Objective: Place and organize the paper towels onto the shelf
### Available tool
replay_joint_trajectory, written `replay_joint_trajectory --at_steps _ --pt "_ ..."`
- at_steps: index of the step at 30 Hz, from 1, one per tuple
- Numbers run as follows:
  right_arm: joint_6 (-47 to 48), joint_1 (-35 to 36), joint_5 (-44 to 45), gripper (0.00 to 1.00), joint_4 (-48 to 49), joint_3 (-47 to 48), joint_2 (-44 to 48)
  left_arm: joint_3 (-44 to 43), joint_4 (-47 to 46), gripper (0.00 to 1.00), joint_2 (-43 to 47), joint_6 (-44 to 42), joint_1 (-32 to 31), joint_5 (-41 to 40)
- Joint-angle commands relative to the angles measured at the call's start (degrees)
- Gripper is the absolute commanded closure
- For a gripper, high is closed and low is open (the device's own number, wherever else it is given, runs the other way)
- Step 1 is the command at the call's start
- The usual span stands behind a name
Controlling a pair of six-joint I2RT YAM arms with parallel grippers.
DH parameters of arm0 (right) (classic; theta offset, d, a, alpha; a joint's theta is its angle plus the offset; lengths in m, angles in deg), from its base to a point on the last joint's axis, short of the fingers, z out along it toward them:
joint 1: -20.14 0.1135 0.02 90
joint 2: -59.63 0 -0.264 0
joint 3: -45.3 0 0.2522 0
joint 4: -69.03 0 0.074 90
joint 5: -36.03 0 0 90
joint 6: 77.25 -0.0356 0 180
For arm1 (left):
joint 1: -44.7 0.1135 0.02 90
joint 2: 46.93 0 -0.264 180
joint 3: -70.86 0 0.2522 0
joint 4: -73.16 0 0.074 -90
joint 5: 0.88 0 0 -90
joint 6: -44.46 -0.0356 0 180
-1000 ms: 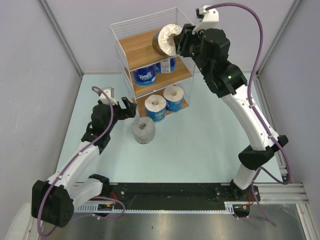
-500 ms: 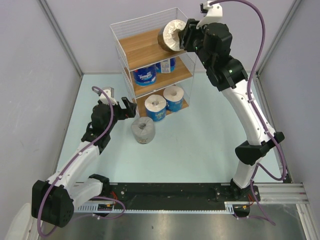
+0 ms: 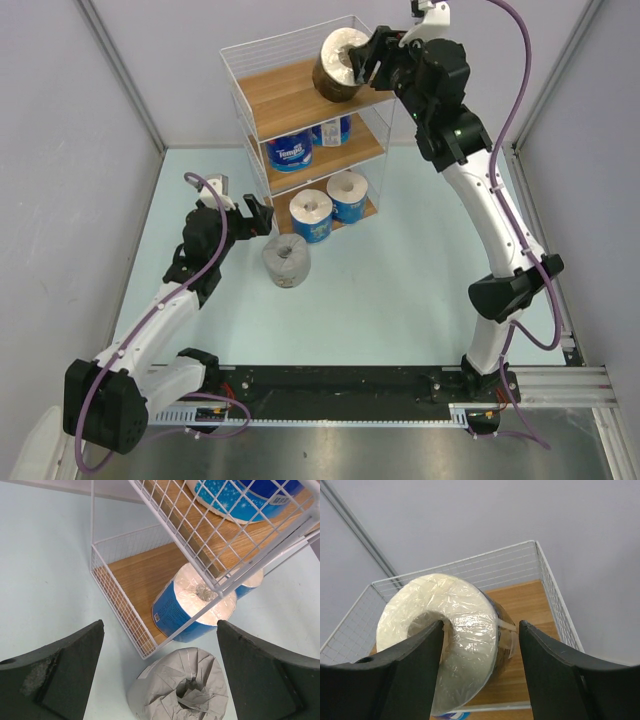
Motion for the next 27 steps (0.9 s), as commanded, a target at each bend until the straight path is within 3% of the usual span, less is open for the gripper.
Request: replay_joint_trajectory --at_steps 1,11,16,19,21,24,27 --pt "-1.7 -1.3 -7.0 0.33 10.2 -2.8 1.0 -2.1 -1.2 0.0 -0.3 0.4 0.2 -0.1" --pt "-3.0 -2.9 -13.9 0.3 17.9 -2.9 1.6 -2.0 -1.1 0.0 0.1 0.2 0.2 -0.4" --pt "-2.3 -1.9 -18.5 0.29 14.6 -6.6 8.2 -2.3 -0.5 0.0 0.4 0.2 0.3 -0.4" --pt "3.4 4.0 -15.7 0.28 12.4 -18.8 17.2 -2.2 -0.7 0.0 0.6 0.2 0.2 -0.4" --pt "7.7 11.8 -11.3 0.26 11.6 -30.9 21.2 -2.5 -0.5 0.0 0.7 0.1 0.2 -0.4" --pt "5.3 19.3 -3.7 0.25 12.6 -47.7 27.8 -2.6 -0.8 0.0 0.4 0.4 0.2 -0.1" --pt "1.6 23.8 1.8 0.25 11.6 -57.3 28.7 -2.8 -0.5 0.0 0.2 0.5 0.3 0.1"
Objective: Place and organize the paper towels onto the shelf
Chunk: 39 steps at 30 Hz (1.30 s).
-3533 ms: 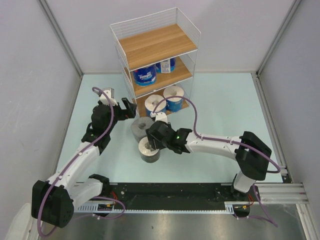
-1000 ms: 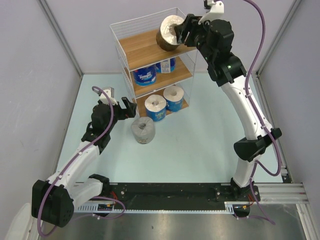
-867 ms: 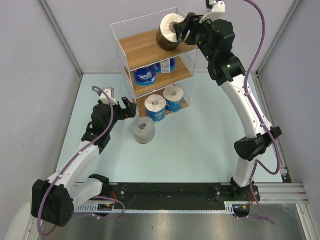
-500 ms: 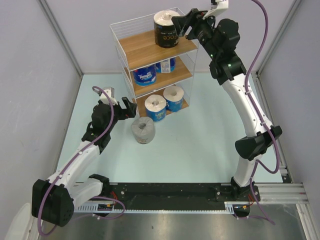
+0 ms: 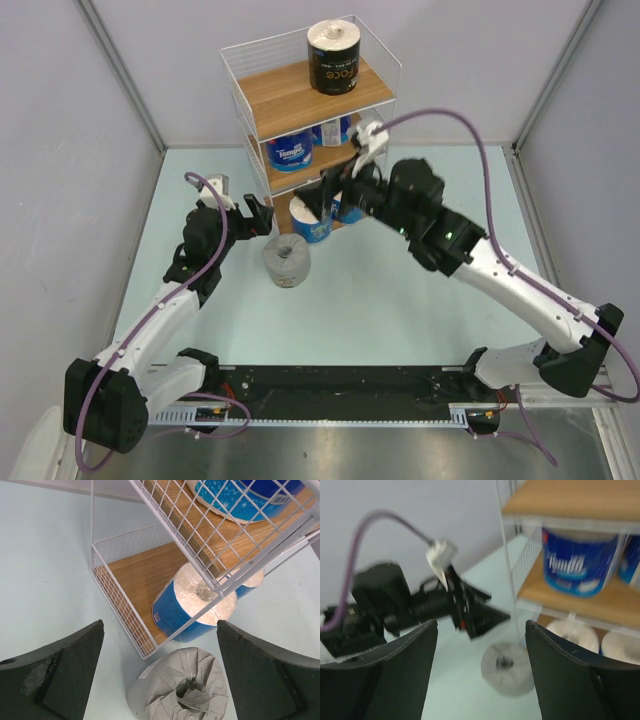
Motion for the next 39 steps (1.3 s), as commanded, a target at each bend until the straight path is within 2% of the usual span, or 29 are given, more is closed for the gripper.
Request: replay_joint_trajectory --at_steps 1,4,8,11,16,30,39 --pt "-4.2 4.4 10.5 0.24 -3.3 -11.3 -0.4 -2.9 -0.6 0.0 0.5 0.6 0.4 0.1" --pt "-8.3 8.3 15.6 0.22 -3.8 -14.2 -4.7 -2.9 -0.1 0.0 1.1 1.1 0.4 -1.8" --pt "-13.8 9.1 18.5 0.21 0.1 -15.5 -11.9 -3.1 1.3 0.0 2.7 1.1 0.4 -5.7" --pt "-17.2 7.7 17.3 0.22 4.7 -15.4 -16.1 -2.8 2.0 0.0 4.1 1.0 0.5 -7.7" --pt "-23.0 4.1 12.9 0.22 5.3 -14.9 -21.0 -2.9 2.7 0.0 4.9 0.7 0.7 -8.4" --pt "-23.6 2.9 9.5 0.22 9.0 -14.6 -26.3 -2.4 1.5 0.0 4.2 0.8 0.8 -6.2" --pt "-23.3 3.3 13.5 0.24 8.2 -13.8 -29.7 -2.3 1.0 0.0 3.9 0.9 0.9 -5.6"
